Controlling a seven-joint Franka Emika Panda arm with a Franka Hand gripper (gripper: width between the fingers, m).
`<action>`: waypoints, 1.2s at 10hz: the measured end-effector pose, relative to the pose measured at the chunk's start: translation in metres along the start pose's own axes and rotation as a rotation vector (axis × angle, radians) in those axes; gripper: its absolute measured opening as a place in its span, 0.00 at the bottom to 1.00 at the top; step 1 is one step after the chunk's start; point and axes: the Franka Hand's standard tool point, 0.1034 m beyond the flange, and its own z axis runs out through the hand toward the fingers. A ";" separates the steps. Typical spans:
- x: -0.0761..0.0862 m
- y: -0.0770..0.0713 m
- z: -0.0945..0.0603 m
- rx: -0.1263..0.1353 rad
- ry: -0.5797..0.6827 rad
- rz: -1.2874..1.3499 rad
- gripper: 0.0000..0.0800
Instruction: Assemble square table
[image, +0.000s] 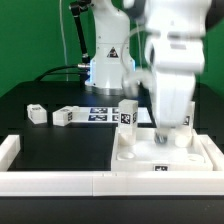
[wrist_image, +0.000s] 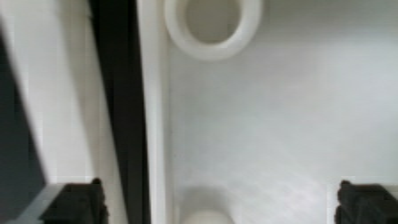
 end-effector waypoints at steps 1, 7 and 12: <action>-0.011 -0.003 -0.016 -0.005 -0.005 0.038 0.81; -0.049 -0.020 -0.022 -0.004 -0.014 0.396 0.81; -0.158 -0.067 -0.016 0.038 0.029 0.837 0.81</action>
Offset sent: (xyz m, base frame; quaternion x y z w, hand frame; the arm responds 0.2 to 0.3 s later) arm 0.0000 0.0000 0.0000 0.0000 0.0000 0.1296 0.9916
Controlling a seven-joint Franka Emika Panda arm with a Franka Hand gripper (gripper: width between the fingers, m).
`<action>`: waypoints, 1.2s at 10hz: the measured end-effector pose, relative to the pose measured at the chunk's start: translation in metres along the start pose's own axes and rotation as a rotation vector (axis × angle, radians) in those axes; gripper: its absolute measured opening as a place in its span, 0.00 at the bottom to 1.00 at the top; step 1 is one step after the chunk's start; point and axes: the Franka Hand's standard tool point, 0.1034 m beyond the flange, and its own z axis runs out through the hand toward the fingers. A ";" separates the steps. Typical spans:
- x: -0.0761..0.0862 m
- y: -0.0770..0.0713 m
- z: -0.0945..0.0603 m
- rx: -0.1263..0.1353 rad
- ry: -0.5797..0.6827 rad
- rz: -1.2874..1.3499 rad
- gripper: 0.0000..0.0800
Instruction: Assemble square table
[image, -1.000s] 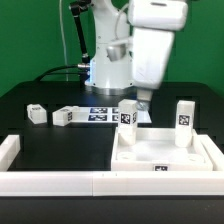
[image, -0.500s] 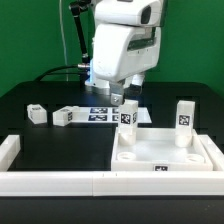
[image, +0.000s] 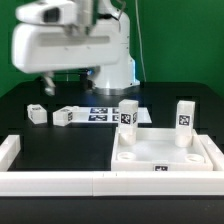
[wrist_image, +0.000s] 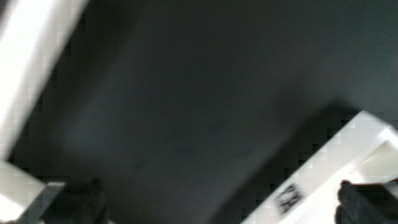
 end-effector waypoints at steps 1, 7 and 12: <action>0.007 -0.002 0.001 -0.014 0.007 0.062 0.81; -0.034 -0.007 0.027 0.047 -0.003 0.563 0.81; -0.083 -0.019 0.060 0.112 -0.041 0.941 0.81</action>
Offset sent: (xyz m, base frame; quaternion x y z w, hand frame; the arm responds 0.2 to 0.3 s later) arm 0.0000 0.0000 0.0000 0.0000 0.0000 0.1938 0.9810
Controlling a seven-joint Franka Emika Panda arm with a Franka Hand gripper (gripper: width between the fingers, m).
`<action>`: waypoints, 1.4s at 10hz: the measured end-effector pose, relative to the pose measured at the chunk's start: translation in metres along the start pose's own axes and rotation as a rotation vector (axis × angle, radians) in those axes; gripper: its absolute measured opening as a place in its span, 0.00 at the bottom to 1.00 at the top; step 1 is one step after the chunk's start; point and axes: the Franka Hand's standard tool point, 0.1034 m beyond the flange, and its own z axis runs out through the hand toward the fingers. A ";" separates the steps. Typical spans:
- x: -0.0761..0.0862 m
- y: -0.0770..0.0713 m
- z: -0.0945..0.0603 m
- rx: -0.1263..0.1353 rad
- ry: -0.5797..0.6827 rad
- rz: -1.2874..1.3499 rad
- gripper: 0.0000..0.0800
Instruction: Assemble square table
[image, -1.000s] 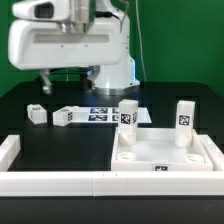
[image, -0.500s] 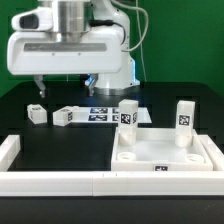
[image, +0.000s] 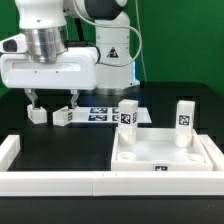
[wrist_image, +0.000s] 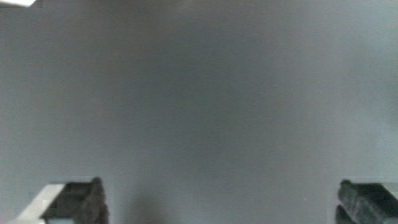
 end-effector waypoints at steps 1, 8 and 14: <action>-0.001 0.000 0.001 0.002 -0.009 -0.018 0.81; -0.033 0.022 0.020 0.082 -0.483 0.087 0.81; -0.058 0.014 0.032 0.107 -0.812 0.116 0.81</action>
Offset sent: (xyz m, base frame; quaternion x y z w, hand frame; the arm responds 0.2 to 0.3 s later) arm 0.0008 -0.0146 -0.0086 -0.0007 -0.1315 0.0248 0.9910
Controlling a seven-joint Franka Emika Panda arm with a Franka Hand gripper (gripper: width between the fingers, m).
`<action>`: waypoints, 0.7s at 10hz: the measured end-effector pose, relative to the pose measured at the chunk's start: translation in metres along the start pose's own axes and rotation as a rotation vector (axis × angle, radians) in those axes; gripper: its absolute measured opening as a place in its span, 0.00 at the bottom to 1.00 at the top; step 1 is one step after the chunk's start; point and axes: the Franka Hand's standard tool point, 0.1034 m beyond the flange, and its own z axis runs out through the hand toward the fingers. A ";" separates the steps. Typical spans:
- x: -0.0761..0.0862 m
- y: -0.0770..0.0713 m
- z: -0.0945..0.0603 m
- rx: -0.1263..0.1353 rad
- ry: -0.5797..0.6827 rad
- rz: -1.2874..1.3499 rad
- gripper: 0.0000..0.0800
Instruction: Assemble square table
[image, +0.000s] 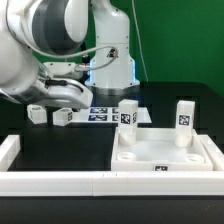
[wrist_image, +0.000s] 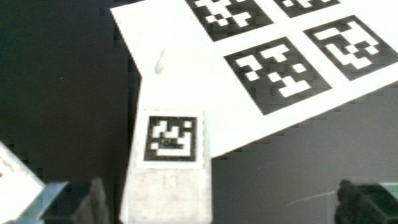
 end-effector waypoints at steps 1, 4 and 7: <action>0.000 0.000 0.000 0.000 -0.001 0.000 0.81; -0.003 0.004 0.013 -0.001 -0.026 0.009 0.81; -0.007 0.009 0.035 -0.006 -0.041 0.024 0.81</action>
Offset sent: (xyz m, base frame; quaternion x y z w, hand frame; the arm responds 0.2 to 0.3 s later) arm -0.0278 -0.0063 -0.0098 -0.0377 -0.0345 0.0165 0.9986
